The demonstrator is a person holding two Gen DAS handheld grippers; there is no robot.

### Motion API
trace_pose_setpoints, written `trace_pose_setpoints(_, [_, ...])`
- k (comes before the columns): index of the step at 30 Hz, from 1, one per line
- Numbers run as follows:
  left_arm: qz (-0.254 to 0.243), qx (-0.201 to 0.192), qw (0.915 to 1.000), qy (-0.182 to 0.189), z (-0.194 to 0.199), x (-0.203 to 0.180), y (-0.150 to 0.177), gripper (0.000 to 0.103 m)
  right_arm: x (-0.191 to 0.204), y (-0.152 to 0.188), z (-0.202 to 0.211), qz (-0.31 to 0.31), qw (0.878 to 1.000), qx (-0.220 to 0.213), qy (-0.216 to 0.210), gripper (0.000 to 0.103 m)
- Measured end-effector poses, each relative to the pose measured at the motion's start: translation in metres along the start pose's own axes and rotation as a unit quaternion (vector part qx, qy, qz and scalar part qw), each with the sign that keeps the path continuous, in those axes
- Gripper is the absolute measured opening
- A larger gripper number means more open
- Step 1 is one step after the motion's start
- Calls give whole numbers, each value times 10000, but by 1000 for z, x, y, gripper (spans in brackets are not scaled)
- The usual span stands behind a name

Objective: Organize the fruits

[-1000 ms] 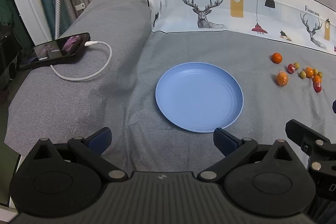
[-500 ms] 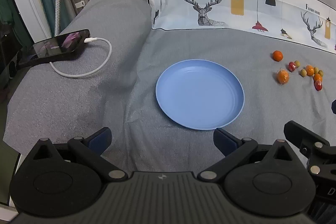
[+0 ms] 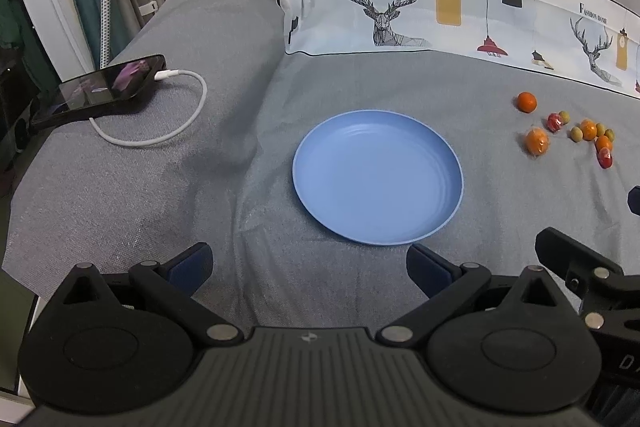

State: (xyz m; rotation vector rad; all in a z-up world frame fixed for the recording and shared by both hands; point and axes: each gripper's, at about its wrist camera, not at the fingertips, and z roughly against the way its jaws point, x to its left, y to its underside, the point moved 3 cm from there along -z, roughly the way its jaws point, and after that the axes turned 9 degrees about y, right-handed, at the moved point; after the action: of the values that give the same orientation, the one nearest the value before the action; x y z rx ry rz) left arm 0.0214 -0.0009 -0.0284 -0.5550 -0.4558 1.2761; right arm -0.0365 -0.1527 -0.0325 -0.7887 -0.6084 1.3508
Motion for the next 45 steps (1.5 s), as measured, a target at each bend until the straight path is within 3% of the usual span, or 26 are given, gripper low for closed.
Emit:
trace_pose_setpoints(21, [10, 127, 9999, 29, -9, 1, 1, 103, 0, 2, -10, -41, 9999, 45, -83, 103])
trace_pose_setpoints(28, [35, 116, 9998, 167, -19, -7, -7, 103, -15, 5, -15, -309, 9981, -453, -280, 103])
trace_pose_setpoints(33, [-22, 134, 9995, 284, -34, -29, -22, 103, -53, 5, -28, -768, 9950, -632, -137, 103])
trace_pose_setpoints(39, [-266, -87, 9972, 697, -61, -80, -40, 103, -123, 12, -64, -1023, 9923, -538, 448, 103])
trace_pose_setpoints(45, [-680, 320, 9935, 858, -109, -145, -55, 103, -205, 29, -114, -1592, 9788, -277, 1257, 102])
